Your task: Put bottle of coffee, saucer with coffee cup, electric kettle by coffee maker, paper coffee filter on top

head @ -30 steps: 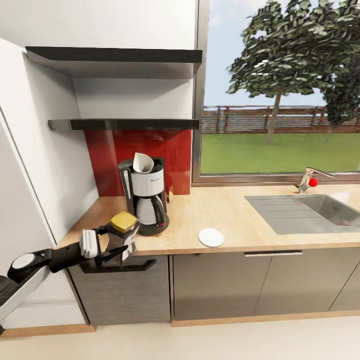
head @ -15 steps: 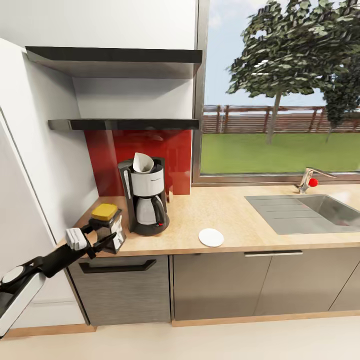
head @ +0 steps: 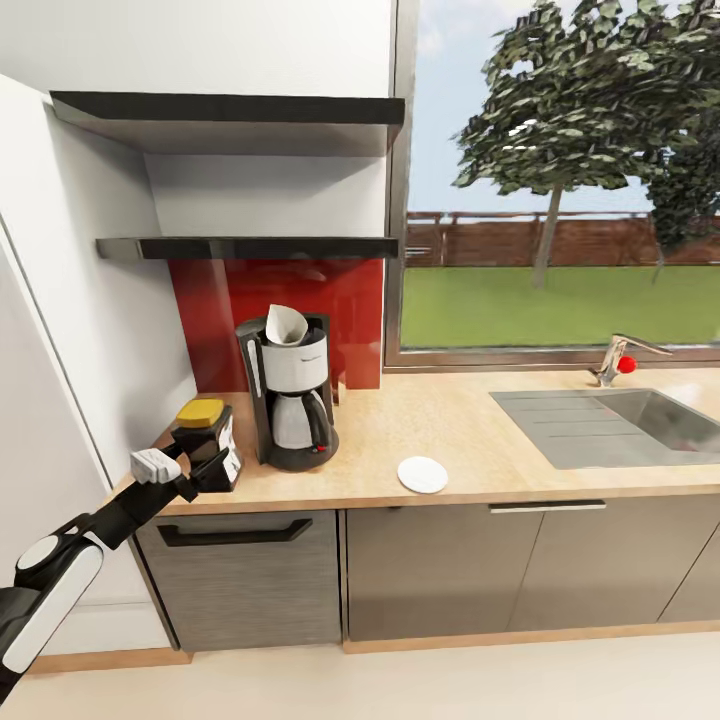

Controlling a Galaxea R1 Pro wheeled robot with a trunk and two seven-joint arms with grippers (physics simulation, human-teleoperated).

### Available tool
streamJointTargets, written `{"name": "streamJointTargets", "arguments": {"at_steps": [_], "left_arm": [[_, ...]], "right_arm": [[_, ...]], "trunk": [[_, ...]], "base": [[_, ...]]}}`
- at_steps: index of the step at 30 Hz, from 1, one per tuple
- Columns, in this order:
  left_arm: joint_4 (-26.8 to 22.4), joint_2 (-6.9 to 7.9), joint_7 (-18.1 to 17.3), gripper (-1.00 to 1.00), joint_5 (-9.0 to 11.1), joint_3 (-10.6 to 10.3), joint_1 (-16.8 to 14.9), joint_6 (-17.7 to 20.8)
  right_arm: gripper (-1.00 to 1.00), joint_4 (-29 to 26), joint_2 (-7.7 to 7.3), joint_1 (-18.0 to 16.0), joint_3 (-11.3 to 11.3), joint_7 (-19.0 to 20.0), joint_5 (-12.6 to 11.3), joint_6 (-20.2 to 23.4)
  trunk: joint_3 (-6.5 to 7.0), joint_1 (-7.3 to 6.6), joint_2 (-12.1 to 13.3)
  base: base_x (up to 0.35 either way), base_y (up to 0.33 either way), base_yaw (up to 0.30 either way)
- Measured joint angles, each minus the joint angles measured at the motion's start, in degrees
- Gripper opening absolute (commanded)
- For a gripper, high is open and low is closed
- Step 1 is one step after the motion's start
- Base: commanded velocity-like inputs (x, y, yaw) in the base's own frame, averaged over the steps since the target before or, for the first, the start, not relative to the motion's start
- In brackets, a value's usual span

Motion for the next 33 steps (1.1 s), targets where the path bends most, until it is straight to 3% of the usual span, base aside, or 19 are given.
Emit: {"name": "streamJointTargets", "arguments": {"at_steps": [16, 22, 25, 30, 33], "left_arm": [[-0.11, 0.02, -0.16, -1.0, 0.0, 0.01, 0.0, 0.0], [-0.12, 0.06, -0.3, -1.0, 0.0, 0.04, 0.0, 0.0], [-0.09, 0.07, -0.34, -1.0, 0.0, 0.08, 0.0, 0.0], [-0.08, 0.07, -0.35, -1.0, 0.0, 0.09, 0.0, -0.01], [-0.08, 0.07, -0.35, -1.0, 0.0, 0.09, -0.01, -0.01]], "right_arm": [[1.0, 0.07, 0.57, 0.03, 0.0, 0.19, -0.08, -0.13], [1.0, -0.29, 0.57, 0.12, -0.12, 0.48, -0.07, -6.36], [1.0, -3.17, 0.59, -0.01, -0.12, 0.77, 0.03, -7.09], [1.0, -13.66, -0.18, -0.13, -0.47, 0.94, 0.08, -5.97], [1.0, -21.88, -2.69, -0.14, -0.76, 1.1, -0.08, -1.32]], "trunk": [[-2.88, 3.52, -6.43], [-3.96, 4.84, -8.84], [-4.5, 5.5, -10.05], [-5.4, 6.6, -12.06], [-5.94, 7.26, -13.26]], "base": [[0.0, 0.0, 0.0], [0.0, 0.0, 0.0], [0.0, 0.0, 0.0], [0.0, 0.0, 0.0], [0.0, 0.0, 0.0]]}}
